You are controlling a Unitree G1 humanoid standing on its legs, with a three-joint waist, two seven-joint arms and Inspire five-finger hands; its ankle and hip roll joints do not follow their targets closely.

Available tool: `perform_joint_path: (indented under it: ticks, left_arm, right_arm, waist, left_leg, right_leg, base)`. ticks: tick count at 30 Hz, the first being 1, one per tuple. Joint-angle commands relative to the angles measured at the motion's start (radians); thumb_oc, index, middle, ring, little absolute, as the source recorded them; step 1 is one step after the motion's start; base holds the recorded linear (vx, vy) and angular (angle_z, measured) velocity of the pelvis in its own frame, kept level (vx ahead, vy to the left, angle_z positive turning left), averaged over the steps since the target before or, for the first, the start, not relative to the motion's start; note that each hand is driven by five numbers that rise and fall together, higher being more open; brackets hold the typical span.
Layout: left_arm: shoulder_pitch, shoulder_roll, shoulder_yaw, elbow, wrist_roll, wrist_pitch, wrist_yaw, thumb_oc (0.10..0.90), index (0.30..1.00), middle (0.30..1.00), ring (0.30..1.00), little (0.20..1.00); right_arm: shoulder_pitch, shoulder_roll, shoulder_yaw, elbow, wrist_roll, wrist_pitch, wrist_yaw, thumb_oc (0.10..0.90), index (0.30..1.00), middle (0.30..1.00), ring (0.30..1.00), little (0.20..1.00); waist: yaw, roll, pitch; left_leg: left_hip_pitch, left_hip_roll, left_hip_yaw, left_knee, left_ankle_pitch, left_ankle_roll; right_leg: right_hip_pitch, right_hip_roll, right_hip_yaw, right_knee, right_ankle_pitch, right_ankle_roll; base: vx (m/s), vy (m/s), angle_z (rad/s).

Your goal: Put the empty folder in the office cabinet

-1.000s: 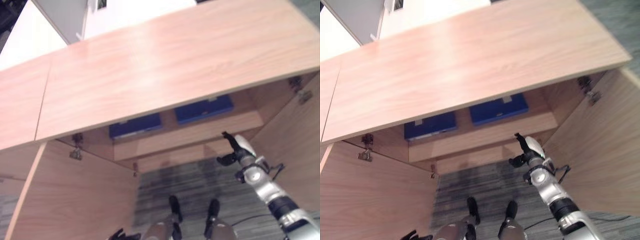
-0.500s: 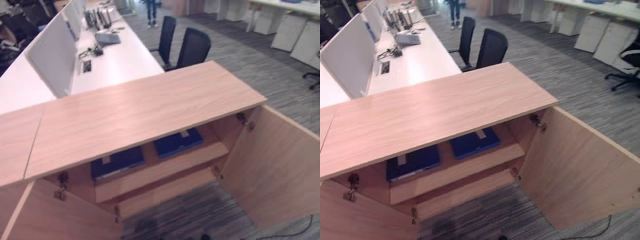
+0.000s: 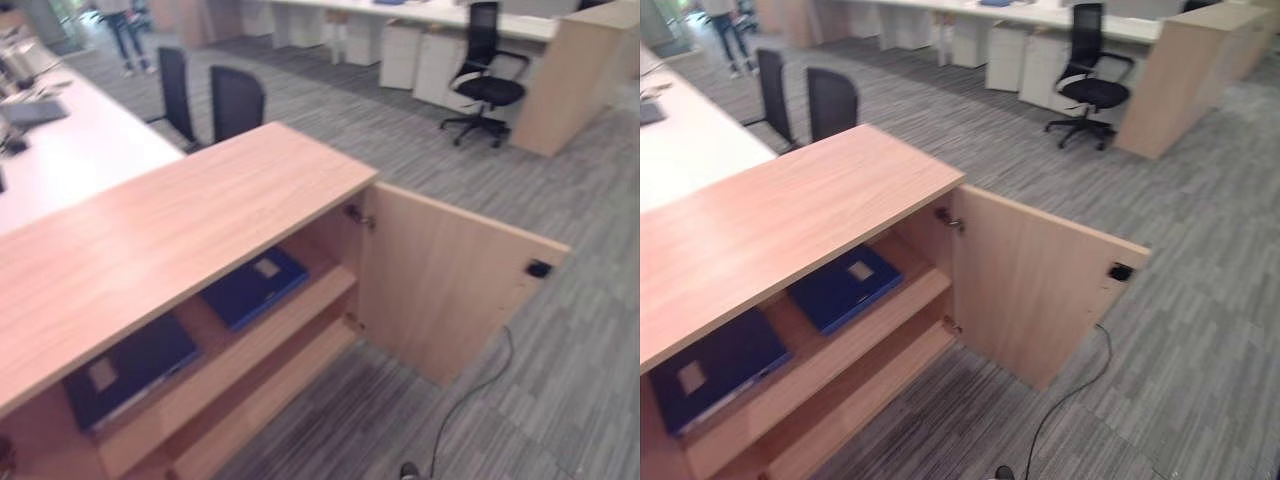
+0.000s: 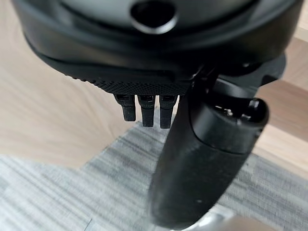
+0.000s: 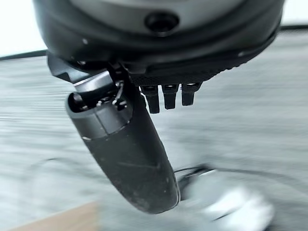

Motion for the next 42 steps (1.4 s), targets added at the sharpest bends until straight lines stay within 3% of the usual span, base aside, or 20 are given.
perform_joint_path:
  ticks: [1,5,11,19,24,28,33,42]
  left_arm:
    - [-0.103,-0.04,-0.013,0.01,0.045,-0.035,-0.022,0.8,0.9,0.9,0.9,0.9]
    - [-0.126,-0.043,-0.031,-0.017,0.025,-0.037,-0.028,0.8,0.9,0.9,0.9,0.9]
    - [-0.157,-0.046,-0.09,-0.057,0.019,-0.038,-0.039,0.8,0.9,0.9,0.9,0.9]
    - [-0.098,-0.024,0.093,0.004,-0.194,-0.003,-0.08,0.8,0.9,0.9,0.9,0.9]
    - [-0.078,-0.02,0.122,0.01,-0.257,0.0,-0.093,0.8,0.9,0.9,0.9,0.9]
    - [-0.087,-0.019,0.112,0.003,-0.279,-0.003,-0.097,0.8,0.9,0.9,0.9,0.9]
    - [-0.087,-0.019,0.102,0.004,-0.288,0.001,-0.115,0.8,0.9,0.9,0.9,0.9]
    - [-0.082,-0.021,0.084,0.011,-0.329,-0.002,-0.126,0.8,0.9,0.9,0.9,0.9]
  right_arm:
    - [-0.067,-0.13,-0.032,-0.109,-0.079,-0.087,-0.049,0.8,0.9,0.9,0.9,0.9]
    - [-0.119,-0.264,-0.032,-0.24,-0.185,-0.095,-0.067,0.8,0.9,0.9,0.9,0.9]
    - [-0.209,-0.42,-0.02,-0.358,-0.234,-0.111,-0.065,0.8,0.9,0.9,0.9,0.9]
    - [-0.322,-0.527,0.114,-0.453,-0.265,-0.104,0.056,0.8,0.9,0.9,0.9,0.9]
    - [-0.42,-0.567,0.235,-0.445,-0.306,-0.093,0.103,0.8,0.9,0.9,0.9,0.9]
    - [-0.524,-0.581,0.39,-0.462,-0.31,-0.088,0.186,0.8,0.9,0.9,0.9,0.9]
    - [-0.579,-0.596,0.5,-0.499,-0.282,-0.093,0.269,0.8,0.9,0.9,0.9,0.9]
    - [-0.708,-0.507,0.575,-0.433,-0.214,-0.096,0.265,0.8,0.9,0.9,0.9,0.9]
  waist:
    - [-0.013,-0.022,0.013]
    - [-0.013,-0.017,0.008]
    - [0.005,-0.019,0.007]
    - [0.06,-0.04,0.008]
    - [0.085,-0.048,0.014]
    - [0.099,-0.042,0.01]
    - [0.106,-0.038,0.001]
    - [0.124,-0.041,-0.02]
  left_leg:
    - [0.083,-0.048,-0.059,0.0,-0.164,0.028]
    - [0.099,-0.006,-0.062,0.0,-0.145,0.002]
    - [0.118,0.047,-0.064,0.001,-0.107,-0.033]
    - [0.115,0.097,-0.085,0.074,-0.093,-0.065]
    - [0.098,0.118,-0.107,0.109,-0.069,-0.08]
    - [0.103,0.131,-0.114,0.079,0.014,-0.107]
    - [0.106,0.137,-0.119,0.055,0.052,-0.122]
    - [0.115,0.142,-0.13,0.033,0.079,-0.127]
  right_leg:
    - [-0.019,0.024,0.001,-0.02,0.012,0.011]
    - [-0.002,0.058,-0.009,-0.008,-0.026,-0.015]
    - [0.028,0.107,-0.026,-0.011,-0.07,-0.05]
    - [0.088,0.158,-0.053,-0.041,-0.113,-0.092]
    - [0.105,0.17,-0.076,-0.042,-0.129,-0.11]
    - [0.114,0.182,-0.098,-0.042,-0.141,-0.123]
    - [0.119,0.19,-0.109,-0.042,-0.15,-0.131]
    - [0.128,0.199,-0.114,-0.042,-0.154,-0.141]
  base:
    - [0.14,-0.319,-1.09]
    - [0.1,-0.26,-0.06]
    - [0.05,-0.215,0.12]
    - [0.05,-0.194,0.08]
    - [0.02,-0.127,0.17]
    - [0.02,-0.064,0.22]
    - [0.0,-0.024,0.01]
    - [0.0,-0.005,-0.04]
